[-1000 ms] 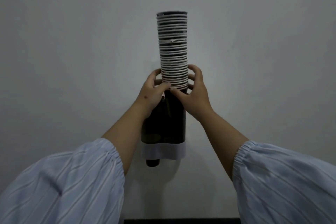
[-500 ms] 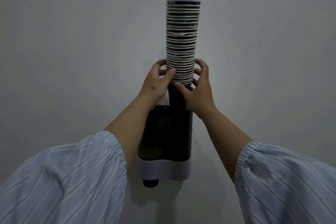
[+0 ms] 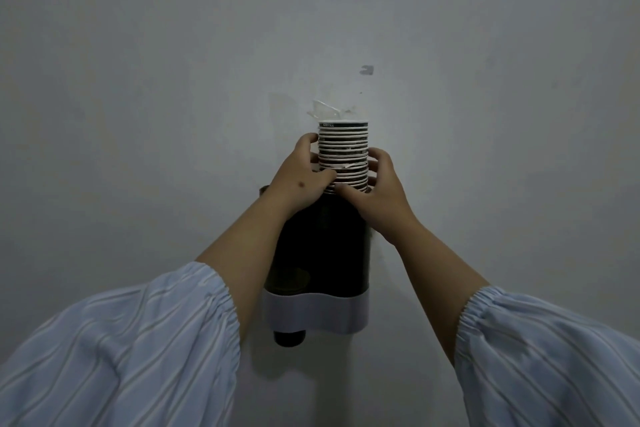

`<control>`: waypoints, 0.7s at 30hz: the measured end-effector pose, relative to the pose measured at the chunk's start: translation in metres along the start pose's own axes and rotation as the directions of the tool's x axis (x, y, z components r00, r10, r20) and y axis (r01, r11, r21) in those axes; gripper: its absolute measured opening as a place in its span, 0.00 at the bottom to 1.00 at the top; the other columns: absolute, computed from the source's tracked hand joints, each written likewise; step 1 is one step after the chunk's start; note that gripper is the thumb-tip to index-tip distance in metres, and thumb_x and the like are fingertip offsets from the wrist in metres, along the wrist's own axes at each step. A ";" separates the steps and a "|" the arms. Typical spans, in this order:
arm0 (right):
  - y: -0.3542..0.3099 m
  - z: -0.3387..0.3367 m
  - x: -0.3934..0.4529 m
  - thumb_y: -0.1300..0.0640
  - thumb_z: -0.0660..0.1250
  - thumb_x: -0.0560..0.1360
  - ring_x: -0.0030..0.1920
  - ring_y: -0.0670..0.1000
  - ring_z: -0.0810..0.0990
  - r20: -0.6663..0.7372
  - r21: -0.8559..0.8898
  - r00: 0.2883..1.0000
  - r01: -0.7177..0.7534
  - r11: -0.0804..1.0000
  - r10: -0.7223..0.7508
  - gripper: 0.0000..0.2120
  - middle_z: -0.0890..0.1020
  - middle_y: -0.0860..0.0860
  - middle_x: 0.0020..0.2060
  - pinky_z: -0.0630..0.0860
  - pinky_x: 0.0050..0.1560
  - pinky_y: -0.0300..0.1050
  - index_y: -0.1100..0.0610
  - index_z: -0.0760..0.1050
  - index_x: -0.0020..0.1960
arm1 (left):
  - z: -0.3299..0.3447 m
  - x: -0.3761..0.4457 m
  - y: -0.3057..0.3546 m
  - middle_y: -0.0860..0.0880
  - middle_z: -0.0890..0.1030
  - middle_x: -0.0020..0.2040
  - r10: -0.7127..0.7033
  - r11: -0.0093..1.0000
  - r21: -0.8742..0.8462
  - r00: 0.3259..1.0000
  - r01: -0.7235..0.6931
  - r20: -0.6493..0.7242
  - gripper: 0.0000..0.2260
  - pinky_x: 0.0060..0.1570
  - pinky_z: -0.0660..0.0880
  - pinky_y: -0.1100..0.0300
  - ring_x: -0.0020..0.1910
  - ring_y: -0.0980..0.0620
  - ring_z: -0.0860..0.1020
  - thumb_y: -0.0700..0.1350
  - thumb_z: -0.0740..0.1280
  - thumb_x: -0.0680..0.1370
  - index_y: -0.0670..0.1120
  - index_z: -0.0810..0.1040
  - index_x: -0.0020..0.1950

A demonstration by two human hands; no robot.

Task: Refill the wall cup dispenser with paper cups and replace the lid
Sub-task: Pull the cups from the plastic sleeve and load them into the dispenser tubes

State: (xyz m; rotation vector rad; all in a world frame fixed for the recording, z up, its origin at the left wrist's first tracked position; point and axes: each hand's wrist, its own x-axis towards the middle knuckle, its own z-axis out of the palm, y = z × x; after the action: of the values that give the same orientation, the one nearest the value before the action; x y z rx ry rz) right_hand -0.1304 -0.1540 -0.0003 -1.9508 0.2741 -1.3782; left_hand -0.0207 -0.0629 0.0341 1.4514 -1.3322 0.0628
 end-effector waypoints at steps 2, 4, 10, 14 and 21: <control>0.001 -0.001 -0.001 0.55 0.75 0.67 0.43 0.35 0.78 -0.009 -0.004 1.000 0.000 1.000 0.000 0.33 0.74 0.36 0.47 0.76 0.41 0.30 0.51 0.62 0.66 | 0.000 -0.002 0.000 0.54 0.74 0.49 0.019 0.999 0.041 1.000 -0.018 -0.018 0.25 0.39 0.68 0.71 0.41 0.66 0.74 0.42 0.66 0.74 0.49 0.63 0.70; 0.000 -0.002 -0.002 0.55 0.75 0.67 0.44 0.37 0.79 -0.021 -0.027 1.000 0.006 1.000 -0.006 0.33 0.74 0.36 0.46 0.77 0.44 0.33 0.51 0.62 0.66 | 0.001 -0.004 0.000 0.54 0.74 0.49 0.039 0.998 0.054 0.998 -0.036 -0.040 0.25 0.38 0.68 0.72 0.40 0.67 0.74 0.43 0.67 0.74 0.49 0.64 0.69; -0.002 -0.006 0.001 0.53 0.74 0.68 0.42 0.38 0.77 -0.003 -0.101 1.000 0.028 0.994 -0.028 0.34 0.72 0.38 0.47 0.75 0.44 0.33 0.50 0.59 0.68 | -0.002 -0.004 0.004 0.51 0.76 0.49 0.040 0.996 0.083 0.996 -0.033 -0.080 0.27 0.52 0.73 0.57 0.47 0.53 0.76 0.44 0.68 0.73 0.50 0.63 0.69; -0.004 -0.005 0.001 0.54 0.73 0.69 0.42 0.38 0.77 -0.007 -0.119 1.000 0.029 0.993 -0.030 0.34 0.72 0.38 0.47 0.74 0.43 0.33 0.51 0.59 0.68 | 0.001 -0.006 0.007 0.52 0.75 0.49 0.034 0.995 0.094 0.996 -0.027 -0.083 0.26 0.53 0.73 0.56 0.49 0.52 0.76 0.44 0.67 0.73 0.51 0.63 0.69; -0.008 -0.010 0.003 0.55 0.71 0.71 0.47 0.45 0.79 0.034 -0.130 0.999 0.013 0.991 -0.008 0.32 0.73 0.40 0.50 0.78 0.52 0.44 0.51 0.59 0.69 | -0.005 -0.004 0.013 0.52 0.77 0.44 0.013 0.996 0.086 0.996 -0.006 -0.084 0.29 0.54 0.78 0.47 0.46 0.48 0.80 0.45 0.66 0.74 0.56 0.58 0.71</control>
State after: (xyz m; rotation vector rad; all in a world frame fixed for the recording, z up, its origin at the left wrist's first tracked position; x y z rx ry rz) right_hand -0.1396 -0.1541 0.0094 -2.0827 0.3461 -1.3628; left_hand -0.0284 -0.0537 0.0422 1.4982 -1.2809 0.1880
